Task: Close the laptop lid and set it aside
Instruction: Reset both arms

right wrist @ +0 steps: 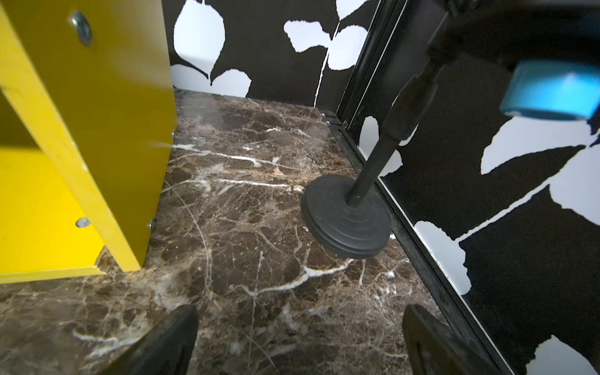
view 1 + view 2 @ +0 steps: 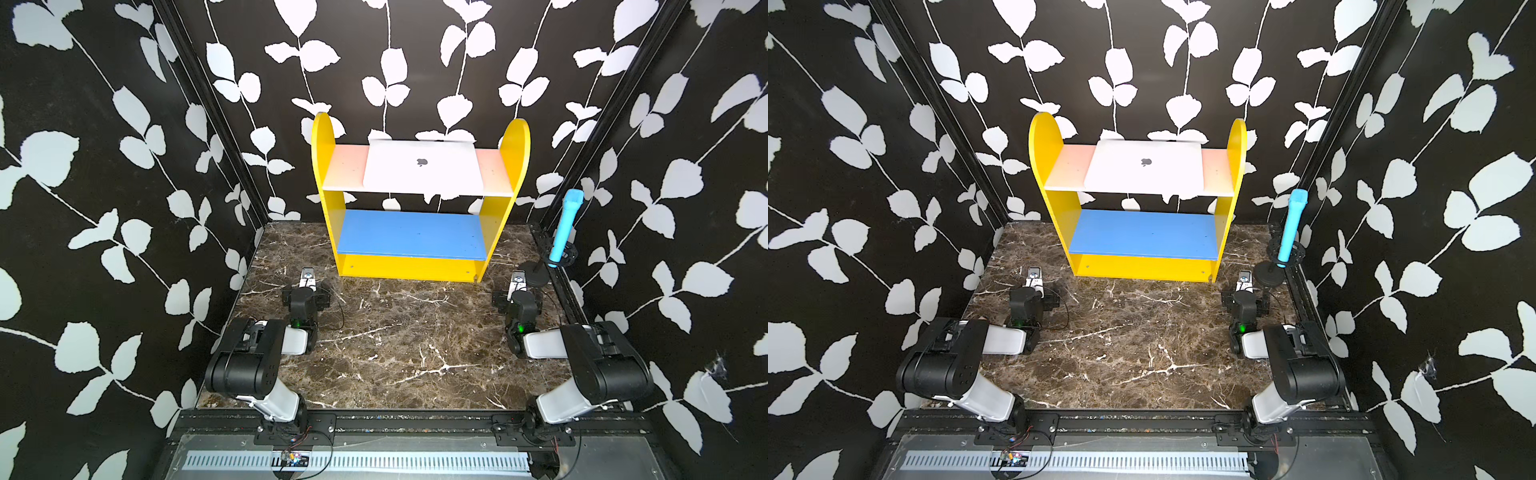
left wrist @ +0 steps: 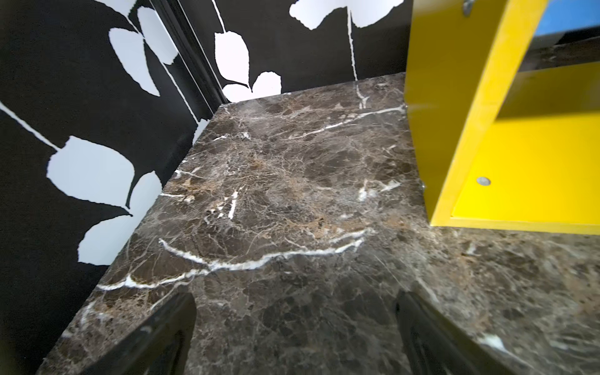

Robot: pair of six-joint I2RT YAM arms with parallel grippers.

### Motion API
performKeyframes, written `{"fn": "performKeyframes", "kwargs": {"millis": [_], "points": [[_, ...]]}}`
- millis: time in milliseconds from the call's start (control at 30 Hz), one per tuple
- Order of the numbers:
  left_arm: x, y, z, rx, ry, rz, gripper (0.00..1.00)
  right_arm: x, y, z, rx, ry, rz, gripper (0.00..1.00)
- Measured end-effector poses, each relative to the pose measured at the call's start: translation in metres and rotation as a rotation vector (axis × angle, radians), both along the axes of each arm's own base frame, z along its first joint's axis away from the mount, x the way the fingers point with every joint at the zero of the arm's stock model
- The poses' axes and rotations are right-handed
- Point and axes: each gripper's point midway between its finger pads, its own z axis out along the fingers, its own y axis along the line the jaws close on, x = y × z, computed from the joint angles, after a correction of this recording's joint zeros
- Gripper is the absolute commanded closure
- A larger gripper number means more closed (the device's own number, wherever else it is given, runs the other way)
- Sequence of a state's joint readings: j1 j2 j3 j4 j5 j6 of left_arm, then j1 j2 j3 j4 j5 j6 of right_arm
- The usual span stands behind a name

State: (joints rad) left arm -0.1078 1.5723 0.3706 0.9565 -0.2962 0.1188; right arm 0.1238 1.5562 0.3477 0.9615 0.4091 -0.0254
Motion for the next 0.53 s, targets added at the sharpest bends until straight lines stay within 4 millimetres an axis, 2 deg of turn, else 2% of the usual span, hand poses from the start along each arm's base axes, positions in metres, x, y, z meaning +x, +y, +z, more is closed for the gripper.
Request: {"fn": "performKeyframes", "kwargs": {"millis": [533], "points": [[-0.0001, -0.0014, -0.0011, -0.009, 0.003, -0.006, 0.01, 0.0002, -0.0009, -0.0012, 0.006, 0.006, -0.004, 0.00]]}}
